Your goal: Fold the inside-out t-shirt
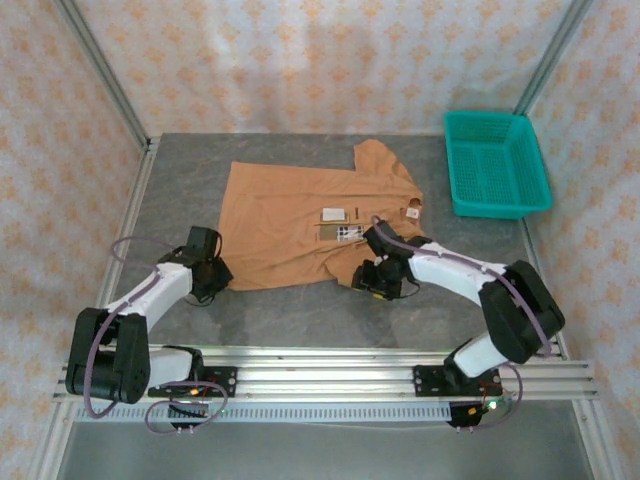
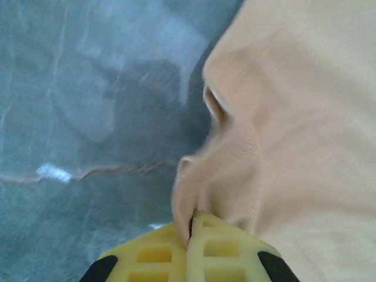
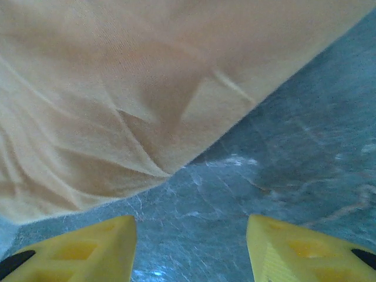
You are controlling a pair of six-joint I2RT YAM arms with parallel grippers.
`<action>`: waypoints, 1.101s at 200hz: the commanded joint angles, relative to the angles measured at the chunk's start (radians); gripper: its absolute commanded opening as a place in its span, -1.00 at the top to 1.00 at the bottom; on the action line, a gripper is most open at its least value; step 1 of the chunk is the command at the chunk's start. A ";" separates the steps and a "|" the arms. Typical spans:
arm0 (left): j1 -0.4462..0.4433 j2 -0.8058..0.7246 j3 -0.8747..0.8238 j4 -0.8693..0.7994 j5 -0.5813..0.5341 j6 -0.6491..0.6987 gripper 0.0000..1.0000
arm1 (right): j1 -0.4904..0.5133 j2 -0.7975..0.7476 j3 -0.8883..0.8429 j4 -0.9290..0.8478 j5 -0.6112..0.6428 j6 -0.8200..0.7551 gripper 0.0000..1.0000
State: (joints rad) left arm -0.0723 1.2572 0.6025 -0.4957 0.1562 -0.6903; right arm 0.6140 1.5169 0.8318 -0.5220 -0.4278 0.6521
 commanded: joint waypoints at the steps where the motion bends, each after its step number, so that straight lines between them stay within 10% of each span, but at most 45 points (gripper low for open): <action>1: -0.007 -0.023 0.050 0.037 -0.007 0.012 1.00 | 0.003 0.053 0.008 0.121 0.054 0.043 -0.05; 46: -0.007 -0.060 0.060 0.019 0.002 0.018 1.00 | 0.002 0.127 0.196 -0.026 0.131 -0.044 1.00; 173: -0.015 0.023 0.091 0.057 0.031 0.039 1.00 | -0.228 0.340 0.653 -0.305 0.112 -0.232 1.00; 220: -0.017 0.022 0.060 0.067 0.024 0.045 1.00 | -0.332 0.316 0.599 -0.303 0.272 -0.228 0.40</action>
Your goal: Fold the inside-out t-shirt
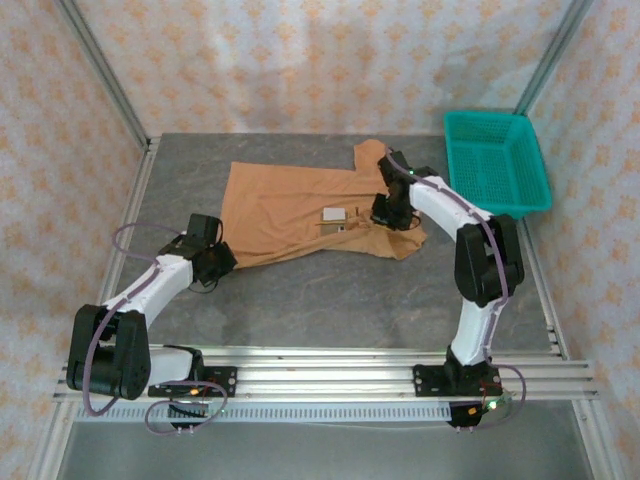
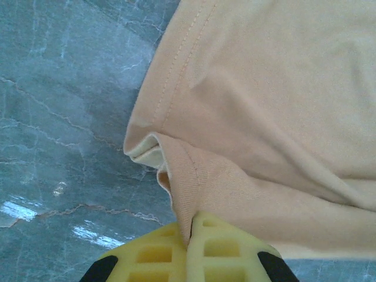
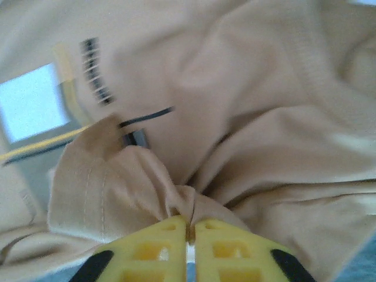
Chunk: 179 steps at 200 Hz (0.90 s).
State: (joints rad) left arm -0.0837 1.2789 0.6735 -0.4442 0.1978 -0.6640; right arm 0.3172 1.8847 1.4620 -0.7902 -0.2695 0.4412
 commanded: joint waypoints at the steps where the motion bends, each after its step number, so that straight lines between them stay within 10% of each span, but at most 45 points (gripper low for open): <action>1: -0.005 0.000 -0.012 0.016 -0.017 0.019 1.00 | -0.035 -0.054 -0.033 -0.034 0.115 -0.017 0.38; 57: -0.011 -0.010 -0.018 0.014 -0.010 0.017 1.00 | 0.105 -0.095 0.008 -0.020 0.089 -0.007 0.17; 146: -0.009 -0.090 -0.044 -0.032 -0.036 0.033 1.00 | 0.128 0.282 0.339 -0.155 0.096 -0.135 -0.05; 179: -0.009 -0.086 -0.039 -0.034 -0.035 0.037 1.00 | 0.126 0.268 0.386 -0.209 0.149 -0.140 0.87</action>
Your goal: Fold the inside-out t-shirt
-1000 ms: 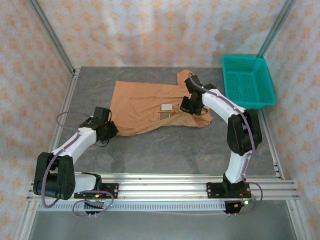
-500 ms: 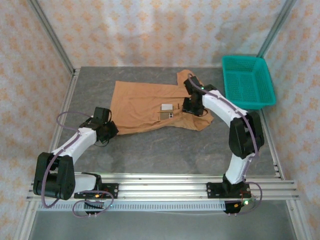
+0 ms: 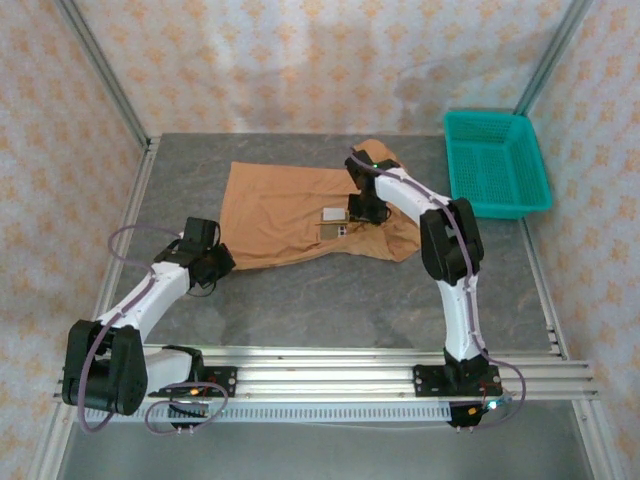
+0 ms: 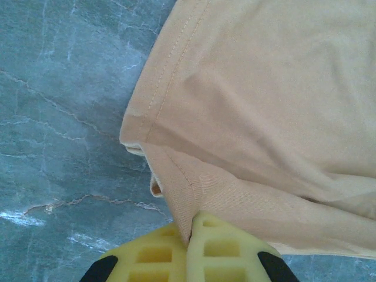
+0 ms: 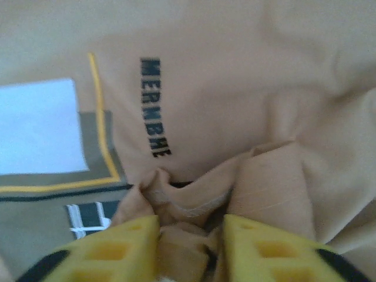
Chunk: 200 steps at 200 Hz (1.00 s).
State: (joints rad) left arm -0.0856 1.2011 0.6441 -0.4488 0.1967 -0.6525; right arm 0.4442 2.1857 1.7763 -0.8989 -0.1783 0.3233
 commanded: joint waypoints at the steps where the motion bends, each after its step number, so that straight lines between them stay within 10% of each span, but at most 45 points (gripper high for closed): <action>1: -0.007 -0.008 -0.009 -0.029 -0.035 0.026 1.00 | -0.001 -0.035 0.074 -0.103 0.060 -0.023 0.89; 66: -0.005 -0.042 0.078 -0.119 -0.061 0.052 1.00 | -0.001 -0.349 0.143 -0.205 0.054 -0.076 1.00; 93: 0.001 -0.086 0.097 -0.157 -0.093 0.068 1.00 | -0.001 -0.569 -0.101 -0.132 -0.075 -0.069 0.97; 144: 0.026 -0.095 0.074 -0.166 -0.088 0.085 1.00 | -0.006 -0.950 -0.661 0.044 -0.203 0.047 0.07; 200: 0.027 -0.098 0.047 -0.151 -0.071 0.079 1.00 | -0.015 -0.937 -0.845 0.137 -0.198 0.172 0.28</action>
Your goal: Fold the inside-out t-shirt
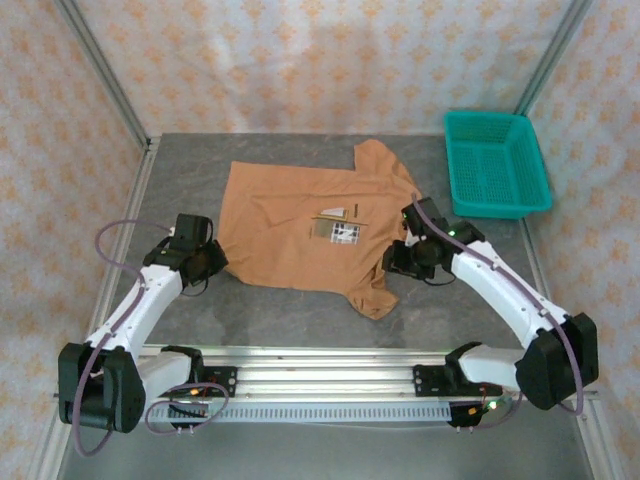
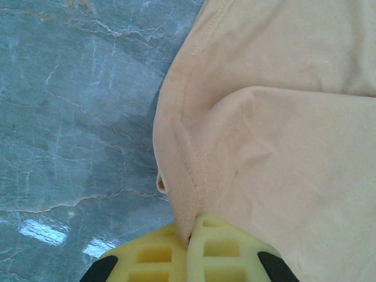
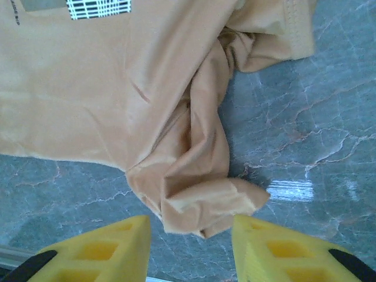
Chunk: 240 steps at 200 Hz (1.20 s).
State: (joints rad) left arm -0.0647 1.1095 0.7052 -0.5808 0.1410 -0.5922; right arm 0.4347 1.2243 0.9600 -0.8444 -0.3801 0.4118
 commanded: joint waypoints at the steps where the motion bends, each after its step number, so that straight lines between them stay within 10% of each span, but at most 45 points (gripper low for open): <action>1: 0.005 -0.006 -0.014 -0.019 -0.015 0.019 1.00 | -0.004 0.028 -0.030 0.083 0.007 0.085 0.29; 34: 0.006 -0.025 -0.018 -0.023 -0.022 0.020 1.00 | -0.030 0.069 -0.110 0.109 0.128 0.093 0.32; 74: 0.006 -0.011 -0.021 -0.010 -0.008 0.019 1.00 | -0.051 0.168 -0.190 0.203 -0.018 0.061 -0.02; 130: 0.007 0.004 -0.023 0.009 0.006 0.012 1.00 | -0.048 0.242 -0.262 0.320 -0.061 0.105 0.03; 240: 0.006 0.006 -0.023 0.013 0.019 0.008 1.00 | -0.022 0.043 -0.375 0.366 -0.126 0.254 0.03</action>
State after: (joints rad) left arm -0.0647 1.1149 0.6964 -0.5751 0.1528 -0.5926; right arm 0.4042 1.2732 0.6014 -0.5098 -0.4984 0.6357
